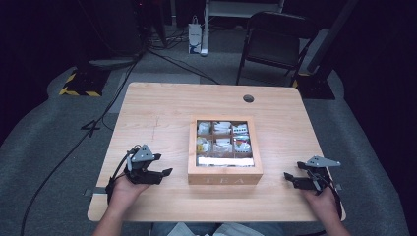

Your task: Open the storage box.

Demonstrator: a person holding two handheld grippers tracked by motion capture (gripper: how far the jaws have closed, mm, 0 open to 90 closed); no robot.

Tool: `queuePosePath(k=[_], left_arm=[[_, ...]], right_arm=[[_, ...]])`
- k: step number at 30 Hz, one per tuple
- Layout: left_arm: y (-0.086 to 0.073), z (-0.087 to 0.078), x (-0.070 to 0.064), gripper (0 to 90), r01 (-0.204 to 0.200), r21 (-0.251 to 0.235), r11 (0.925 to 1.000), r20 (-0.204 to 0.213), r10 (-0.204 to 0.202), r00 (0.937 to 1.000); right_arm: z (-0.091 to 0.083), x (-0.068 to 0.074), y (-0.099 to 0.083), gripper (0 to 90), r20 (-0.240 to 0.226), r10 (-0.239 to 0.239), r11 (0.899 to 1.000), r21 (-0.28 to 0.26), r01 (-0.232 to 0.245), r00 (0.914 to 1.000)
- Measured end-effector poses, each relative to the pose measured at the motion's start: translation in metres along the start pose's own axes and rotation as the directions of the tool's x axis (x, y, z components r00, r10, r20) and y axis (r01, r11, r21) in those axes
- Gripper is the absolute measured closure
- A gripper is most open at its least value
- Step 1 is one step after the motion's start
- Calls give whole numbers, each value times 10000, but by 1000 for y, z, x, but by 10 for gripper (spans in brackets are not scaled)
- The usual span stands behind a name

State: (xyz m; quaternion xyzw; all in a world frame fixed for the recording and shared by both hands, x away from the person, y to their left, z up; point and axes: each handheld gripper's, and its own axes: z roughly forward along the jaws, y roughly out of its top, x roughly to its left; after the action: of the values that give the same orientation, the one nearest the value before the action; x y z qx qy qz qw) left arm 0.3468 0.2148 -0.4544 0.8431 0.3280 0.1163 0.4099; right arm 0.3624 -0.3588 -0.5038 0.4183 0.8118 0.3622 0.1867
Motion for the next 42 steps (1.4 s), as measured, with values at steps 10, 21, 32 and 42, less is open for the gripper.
queuePosePath(k=[10, 21, 32, 42], left_arm=[[21, -8, -22, 297, 250, -465, 9986, 396, -231, 9989], [36, 1, -46, 291, 72, -711, 9974, 776, -17, 9970], [37, 30, -61, 280, 474, -710, 9963, 794, -418, 9960], [31, 45, -66, 230, 478, -219, 9986, 537, -466, 9975]], right_arm=[[0, 0, 0, 224, -2, 1, 10000, -1, -1, 10000], [0, 0, 0, 225, -2, -1, 10000, 0, 1, 10000], [0, 0, 0, 224, -1, -1, 10000, -2, 1, 10000], [0, 0, 0, 225, -2, 1, 10000, 0, -1, 10000]])
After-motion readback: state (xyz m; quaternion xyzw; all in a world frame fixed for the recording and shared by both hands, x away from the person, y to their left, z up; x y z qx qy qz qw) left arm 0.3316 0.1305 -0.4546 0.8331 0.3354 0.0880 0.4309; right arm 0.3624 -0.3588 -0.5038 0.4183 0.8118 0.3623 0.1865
